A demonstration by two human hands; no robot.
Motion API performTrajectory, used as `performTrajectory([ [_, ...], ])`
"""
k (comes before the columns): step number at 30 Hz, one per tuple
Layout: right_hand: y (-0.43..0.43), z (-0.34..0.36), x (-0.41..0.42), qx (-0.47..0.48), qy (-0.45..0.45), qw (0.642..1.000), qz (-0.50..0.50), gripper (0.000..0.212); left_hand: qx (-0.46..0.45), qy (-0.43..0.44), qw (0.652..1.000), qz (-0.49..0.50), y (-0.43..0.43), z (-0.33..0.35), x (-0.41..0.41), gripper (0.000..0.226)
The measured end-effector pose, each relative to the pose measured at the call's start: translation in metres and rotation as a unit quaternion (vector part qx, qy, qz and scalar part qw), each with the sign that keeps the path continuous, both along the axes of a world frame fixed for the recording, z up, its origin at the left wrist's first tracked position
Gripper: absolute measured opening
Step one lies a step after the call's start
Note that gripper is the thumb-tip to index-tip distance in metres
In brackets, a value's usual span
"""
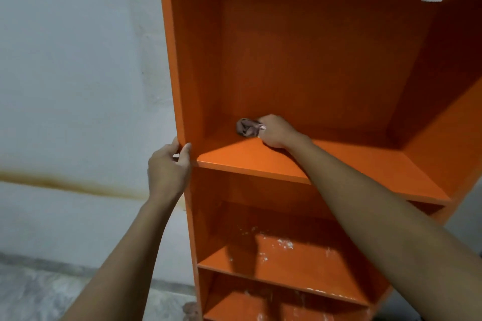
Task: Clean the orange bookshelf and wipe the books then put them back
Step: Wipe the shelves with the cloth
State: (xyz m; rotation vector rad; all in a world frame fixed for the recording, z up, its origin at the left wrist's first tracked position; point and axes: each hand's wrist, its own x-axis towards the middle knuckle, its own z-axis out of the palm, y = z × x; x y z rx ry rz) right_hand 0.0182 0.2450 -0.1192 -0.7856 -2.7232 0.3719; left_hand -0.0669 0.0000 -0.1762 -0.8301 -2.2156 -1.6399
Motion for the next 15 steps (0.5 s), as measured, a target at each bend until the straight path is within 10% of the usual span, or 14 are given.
performTrajectory([
  [9, -0.148, -0.025, 0.040, -0.021, 0.035, 0.950, 0.309, 0.051, 0.053, -0.139, 0.983, -0.112, -0.020, 0.010, -0.010, 0.061],
  [15, -0.166, -0.024, 0.074, -0.066, 0.181, 0.942, 0.273, 0.054, 0.083, -0.147, 0.981, -0.100, -0.019, 0.003, -0.008, 0.066],
])
